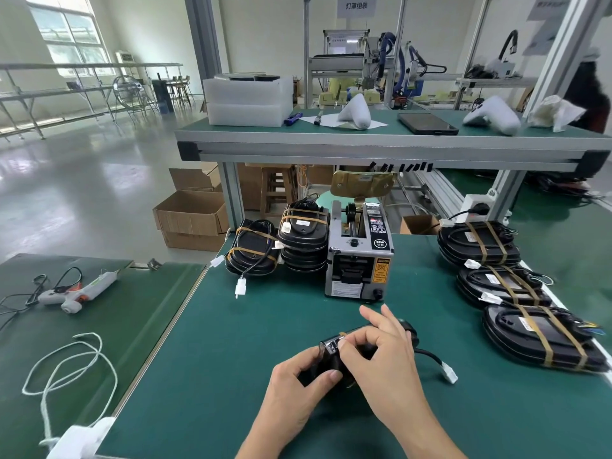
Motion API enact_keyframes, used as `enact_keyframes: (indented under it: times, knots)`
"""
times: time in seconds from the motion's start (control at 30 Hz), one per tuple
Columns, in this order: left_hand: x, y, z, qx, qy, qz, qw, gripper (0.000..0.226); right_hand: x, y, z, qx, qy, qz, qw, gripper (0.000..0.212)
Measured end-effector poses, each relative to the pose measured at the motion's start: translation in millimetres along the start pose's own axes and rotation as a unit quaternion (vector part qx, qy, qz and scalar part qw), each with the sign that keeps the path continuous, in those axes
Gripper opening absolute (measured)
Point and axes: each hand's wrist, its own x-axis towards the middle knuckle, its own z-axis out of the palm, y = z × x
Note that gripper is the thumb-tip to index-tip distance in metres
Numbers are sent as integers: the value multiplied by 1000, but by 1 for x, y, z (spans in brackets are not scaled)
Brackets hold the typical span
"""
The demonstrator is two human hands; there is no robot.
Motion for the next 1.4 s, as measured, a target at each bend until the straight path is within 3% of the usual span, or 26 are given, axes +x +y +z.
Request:
enact_keyframes:
  times: [0.83,1.4]
  knots:
    - [0,-4,0,-4,2,-2,1000,36,2,-2,-4,49,-1,26,998,19]
    - [1,-5,-1,-2,-13,3,1000,39,0,-6,5,-46,-4,21,999,21]
